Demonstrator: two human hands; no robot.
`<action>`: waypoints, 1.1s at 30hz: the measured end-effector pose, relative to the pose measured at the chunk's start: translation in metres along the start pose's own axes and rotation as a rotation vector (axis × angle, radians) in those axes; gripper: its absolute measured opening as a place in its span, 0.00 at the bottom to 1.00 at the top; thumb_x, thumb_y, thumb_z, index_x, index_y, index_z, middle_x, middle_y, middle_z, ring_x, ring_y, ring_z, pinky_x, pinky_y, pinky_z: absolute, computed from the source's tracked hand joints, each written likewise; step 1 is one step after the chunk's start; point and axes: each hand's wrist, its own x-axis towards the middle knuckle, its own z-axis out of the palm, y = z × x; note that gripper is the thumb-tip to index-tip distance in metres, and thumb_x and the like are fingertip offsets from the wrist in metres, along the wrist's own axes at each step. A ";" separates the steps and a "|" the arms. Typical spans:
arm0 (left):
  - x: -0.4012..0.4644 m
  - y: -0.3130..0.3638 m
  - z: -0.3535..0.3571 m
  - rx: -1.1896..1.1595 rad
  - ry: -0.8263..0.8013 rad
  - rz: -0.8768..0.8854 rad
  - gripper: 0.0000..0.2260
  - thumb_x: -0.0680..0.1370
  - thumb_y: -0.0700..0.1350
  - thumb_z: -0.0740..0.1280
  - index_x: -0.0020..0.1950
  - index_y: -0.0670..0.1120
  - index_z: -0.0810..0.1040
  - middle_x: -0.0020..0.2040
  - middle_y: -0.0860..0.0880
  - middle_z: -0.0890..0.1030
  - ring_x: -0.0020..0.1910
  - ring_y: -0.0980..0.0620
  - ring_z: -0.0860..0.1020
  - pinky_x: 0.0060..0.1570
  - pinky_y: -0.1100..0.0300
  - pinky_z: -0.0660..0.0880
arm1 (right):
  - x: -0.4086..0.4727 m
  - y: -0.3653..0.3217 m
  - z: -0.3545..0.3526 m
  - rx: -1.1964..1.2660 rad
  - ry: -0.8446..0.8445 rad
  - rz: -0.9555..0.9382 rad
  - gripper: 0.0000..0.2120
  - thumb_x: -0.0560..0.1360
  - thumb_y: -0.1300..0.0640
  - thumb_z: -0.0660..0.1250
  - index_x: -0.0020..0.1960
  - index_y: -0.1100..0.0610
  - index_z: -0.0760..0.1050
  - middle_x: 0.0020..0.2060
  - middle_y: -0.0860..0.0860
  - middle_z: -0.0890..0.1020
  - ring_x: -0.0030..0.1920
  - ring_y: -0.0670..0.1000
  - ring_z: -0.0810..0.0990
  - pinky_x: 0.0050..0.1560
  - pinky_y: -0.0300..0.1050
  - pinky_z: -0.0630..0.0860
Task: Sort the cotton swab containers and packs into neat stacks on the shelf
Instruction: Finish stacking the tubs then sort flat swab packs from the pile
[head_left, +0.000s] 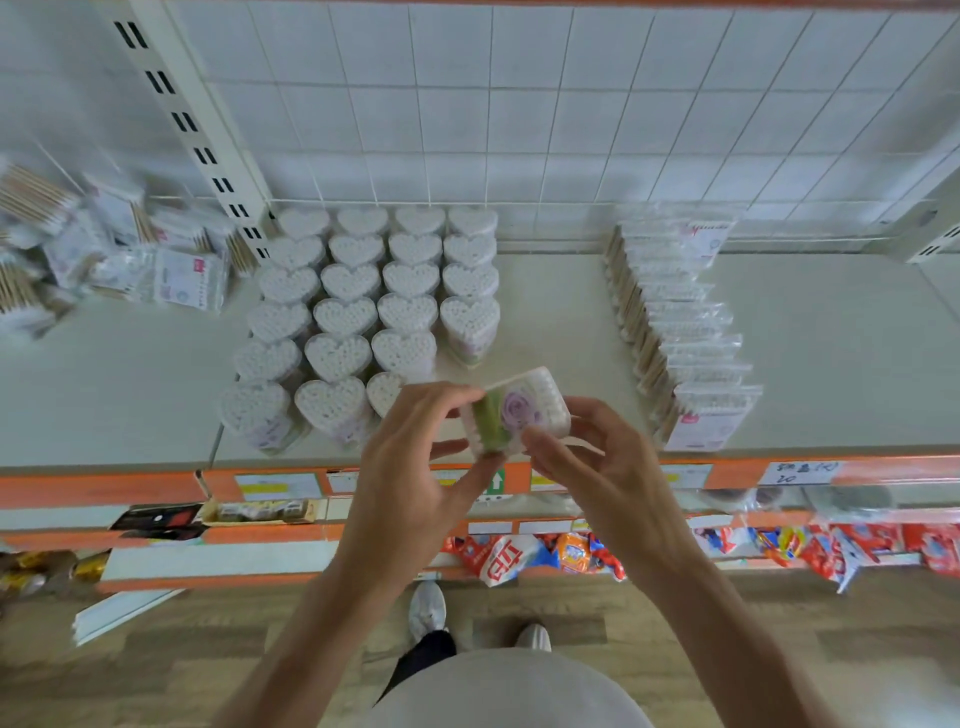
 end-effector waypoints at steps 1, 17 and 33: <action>-0.003 -0.001 0.001 0.062 -0.011 0.024 0.22 0.71 0.42 0.79 0.63 0.41 0.77 0.58 0.49 0.77 0.58 0.52 0.79 0.51 0.57 0.81 | 0.000 -0.001 0.003 0.015 0.017 -0.014 0.19 0.72 0.48 0.76 0.60 0.53 0.77 0.50 0.45 0.86 0.48 0.46 0.86 0.46 0.42 0.82; 0.011 -0.007 -0.046 0.365 -0.032 0.109 0.18 0.76 0.42 0.72 0.66 0.43 0.77 0.62 0.49 0.79 0.61 0.51 0.78 0.62 0.61 0.73 | 0.044 0.007 0.018 -0.661 0.095 -0.351 0.31 0.69 0.52 0.77 0.69 0.52 0.71 0.59 0.48 0.78 0.52 0.50 0.80 0.54 0.50 0.79; 0.007 -0.009 -0.051 0.346 0.019 0.024 0.18 0.76 0.45 0.69 0.65 0.45 0.76 0.59 0.52 0.80 0.60 0.55 0.77 0.59 0.63 0.71 | 0.085 0.020 0.051 -0.623 0.108 -0.385 0.30 0.70 0.58 0.75 0.69 0.58 0.68 0.58 0.54 0.77 0.54 0.54 0.78 0.51 0.41 0.73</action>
